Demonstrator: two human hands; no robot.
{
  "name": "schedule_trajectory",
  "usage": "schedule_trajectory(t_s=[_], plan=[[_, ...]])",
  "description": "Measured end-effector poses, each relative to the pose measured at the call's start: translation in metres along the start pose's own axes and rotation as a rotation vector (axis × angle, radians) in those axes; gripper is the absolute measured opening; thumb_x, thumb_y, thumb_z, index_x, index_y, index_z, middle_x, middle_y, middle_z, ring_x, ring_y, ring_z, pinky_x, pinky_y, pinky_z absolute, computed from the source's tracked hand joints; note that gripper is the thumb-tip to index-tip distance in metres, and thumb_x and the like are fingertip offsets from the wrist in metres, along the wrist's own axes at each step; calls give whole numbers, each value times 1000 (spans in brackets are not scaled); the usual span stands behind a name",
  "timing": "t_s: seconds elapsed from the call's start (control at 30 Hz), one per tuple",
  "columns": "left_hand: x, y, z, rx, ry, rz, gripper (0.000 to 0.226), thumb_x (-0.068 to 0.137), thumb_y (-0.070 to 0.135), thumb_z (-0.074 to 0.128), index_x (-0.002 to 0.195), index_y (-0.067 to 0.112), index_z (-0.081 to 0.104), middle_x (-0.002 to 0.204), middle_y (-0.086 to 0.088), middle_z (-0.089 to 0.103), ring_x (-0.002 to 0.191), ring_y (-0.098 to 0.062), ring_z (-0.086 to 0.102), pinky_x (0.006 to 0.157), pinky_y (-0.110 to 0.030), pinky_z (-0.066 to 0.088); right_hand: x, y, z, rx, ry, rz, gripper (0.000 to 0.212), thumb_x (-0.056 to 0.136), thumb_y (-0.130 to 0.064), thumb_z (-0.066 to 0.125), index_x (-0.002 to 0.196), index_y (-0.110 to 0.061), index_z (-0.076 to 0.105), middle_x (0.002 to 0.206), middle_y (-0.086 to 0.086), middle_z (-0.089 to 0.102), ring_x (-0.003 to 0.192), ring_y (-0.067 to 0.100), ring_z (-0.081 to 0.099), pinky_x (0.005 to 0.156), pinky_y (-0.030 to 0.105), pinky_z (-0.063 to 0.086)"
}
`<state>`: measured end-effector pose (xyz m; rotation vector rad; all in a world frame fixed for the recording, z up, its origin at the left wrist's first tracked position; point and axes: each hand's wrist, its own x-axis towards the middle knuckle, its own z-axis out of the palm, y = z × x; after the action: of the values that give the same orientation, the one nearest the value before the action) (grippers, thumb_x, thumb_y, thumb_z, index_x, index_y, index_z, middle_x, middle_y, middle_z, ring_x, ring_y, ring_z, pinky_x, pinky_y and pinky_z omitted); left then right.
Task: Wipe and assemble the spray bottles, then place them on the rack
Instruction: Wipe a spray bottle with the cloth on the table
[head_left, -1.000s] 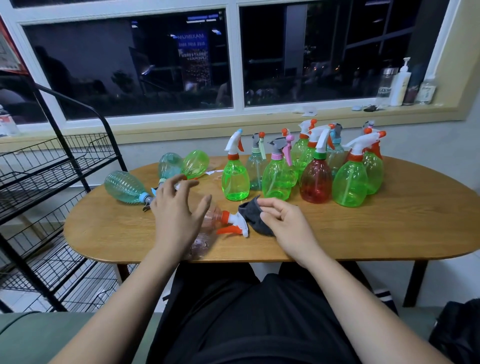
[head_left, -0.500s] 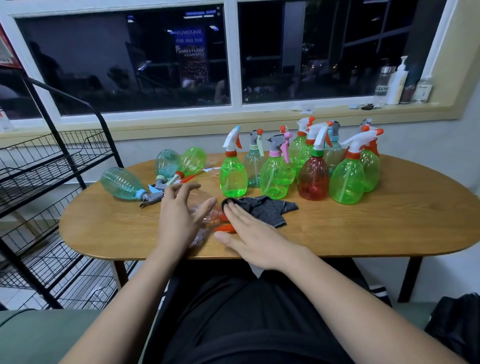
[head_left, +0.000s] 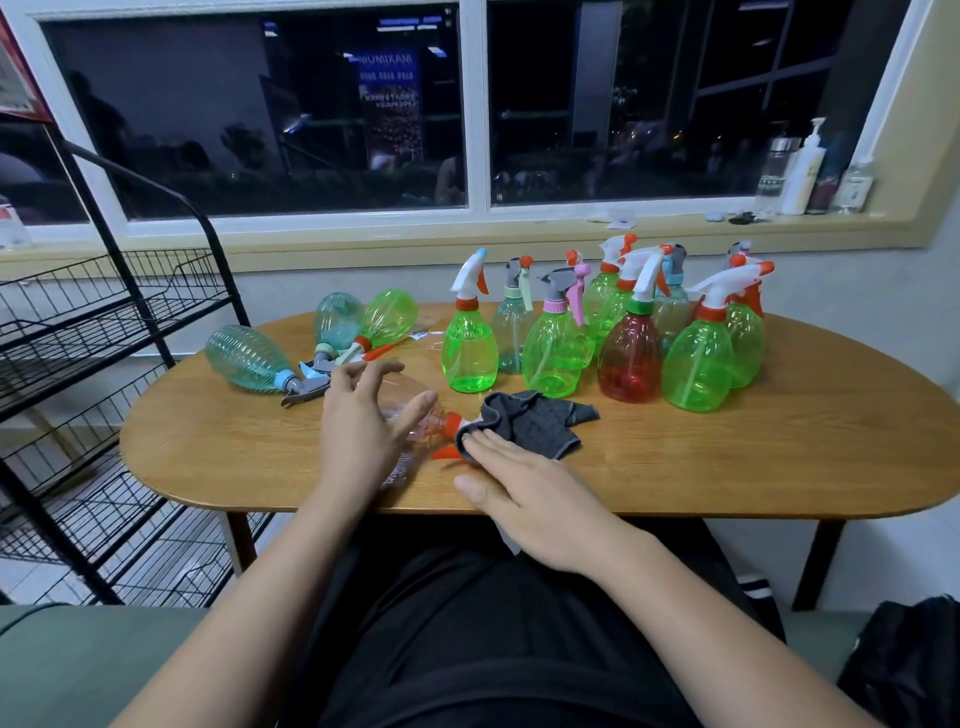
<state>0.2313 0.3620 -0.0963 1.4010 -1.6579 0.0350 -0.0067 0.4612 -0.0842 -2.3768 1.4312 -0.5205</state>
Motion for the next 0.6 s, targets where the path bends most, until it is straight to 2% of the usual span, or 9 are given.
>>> schedule_trajectory(t_s=[0.2,0.3,0.37,0.47,0.6], plan=[[1,-2,1,-3,-5,11,63,82,87,59,129,45,57,130,2,45,102,-30,71,93,-50,58,8,-12,3,-54,-21,-89,75,107,-70,28,170,-31,18,175,-18,9,159,-6,1,131,25,7],[2,-3,1,-6,-8,6,61,82,86,60,128,46,58,130,2,45,102,-29,71,92,-50,58,12,-11,2,-52,-15,-113,71,110,-65,30,170,-29,21,175,-18,12,159,-8,3,127,16,0],[1,-3,0,-13,-10,3,60,83,85,60,128,46,58,130,2,44,103,-30,70,93,-50,58,10,-7,4,-19,-6,-114,67,111,-63,32,169,-31,23,174,-21,14,157,-11,3,128,17,4],[0,-2,0,-29,-1,0,59,82,84,62,127,46,58,130,5,43,104,-29,70,95,-49,57,3,4,3,36,11,-65,61,111,-61,34,167,-38,28,170,-30,17,154,-17,6,128,23,18],[-1,-1,-1,-37,-5,-17,62,81,85,62,128,45,58,129,8,41,101,-27,71,91,-48,59,-2,16,1,6,37,29,63,109,-65,32,167,-41,26,170,-30,18,155,-13,10,130,32,24]])
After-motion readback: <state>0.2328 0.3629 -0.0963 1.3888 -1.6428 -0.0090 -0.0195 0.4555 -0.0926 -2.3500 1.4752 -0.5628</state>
